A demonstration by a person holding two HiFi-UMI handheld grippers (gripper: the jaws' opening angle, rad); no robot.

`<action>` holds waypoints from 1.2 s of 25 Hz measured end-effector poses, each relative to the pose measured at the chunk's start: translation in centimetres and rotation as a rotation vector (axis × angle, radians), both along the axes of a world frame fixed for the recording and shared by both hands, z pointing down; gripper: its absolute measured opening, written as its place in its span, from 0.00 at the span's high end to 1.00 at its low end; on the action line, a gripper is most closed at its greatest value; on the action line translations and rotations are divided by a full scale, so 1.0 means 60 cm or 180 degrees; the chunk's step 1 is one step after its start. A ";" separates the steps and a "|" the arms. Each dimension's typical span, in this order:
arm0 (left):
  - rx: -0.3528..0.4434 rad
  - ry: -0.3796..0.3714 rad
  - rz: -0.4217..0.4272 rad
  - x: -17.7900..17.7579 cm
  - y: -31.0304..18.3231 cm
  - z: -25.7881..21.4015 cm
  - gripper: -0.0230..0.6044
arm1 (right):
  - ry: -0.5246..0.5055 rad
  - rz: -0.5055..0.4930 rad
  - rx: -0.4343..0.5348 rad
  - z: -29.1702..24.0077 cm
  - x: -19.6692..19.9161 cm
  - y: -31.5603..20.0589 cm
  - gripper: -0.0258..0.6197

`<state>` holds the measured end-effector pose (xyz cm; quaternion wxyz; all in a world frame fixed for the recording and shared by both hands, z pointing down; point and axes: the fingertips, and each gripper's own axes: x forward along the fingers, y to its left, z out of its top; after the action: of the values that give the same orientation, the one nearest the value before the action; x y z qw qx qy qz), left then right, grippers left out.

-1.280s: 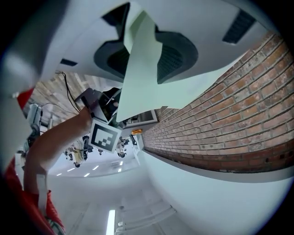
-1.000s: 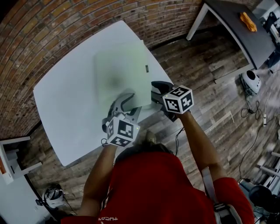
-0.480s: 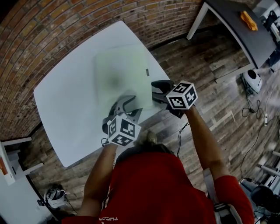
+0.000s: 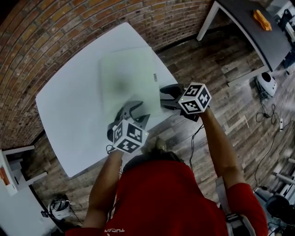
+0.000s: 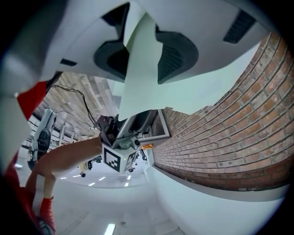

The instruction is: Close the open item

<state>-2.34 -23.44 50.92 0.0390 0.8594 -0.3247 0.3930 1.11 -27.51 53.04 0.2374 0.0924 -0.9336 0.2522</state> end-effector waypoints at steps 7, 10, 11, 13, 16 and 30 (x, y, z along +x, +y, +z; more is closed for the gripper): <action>-0.0028 0.0000 0.0036 0.001 0.000 0.000 0.72 | -0.0171 0.0425 -0.0087 -0.022 0.042 -0.044 0.59; -0.0034 -0.0007 0.0059 0.003 0.000 0.000 0.72 | -0.0165 0.0904 0.0001 -0.034 0.052 -0.087 0.59; -0.0035 -0.0010 0.0066 0.003 -0.001 -0.001 0.72 | -0.0128 0.1041 0.0048 -0.037 0.051 -0.100 0.59; -0.0039 -0.0012 0.0076 0.003 -0.001 -0.001 0.71 | -0.0026 0.1258 0.0121 -0.037 0.043 -0.122 0.59; -0.0047 -0.0009 0.0086 0.003 -0.001 0.000 0.71 | 0.0124 0.1461 0.0128 -0.025 0.026 -0.146 0.59; -0.0019 0.0021 0.0184 0.000 -0.003 -0.002 0.69 | 0.0628 0.1443 0.0315 0.002 -0.013 -0.170 0.59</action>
<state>-2.32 -23.62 50.83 0.0312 0.8696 -0.2985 0.3921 0.36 -37.70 53.18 0.2598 0.3352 -0.8725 0.2428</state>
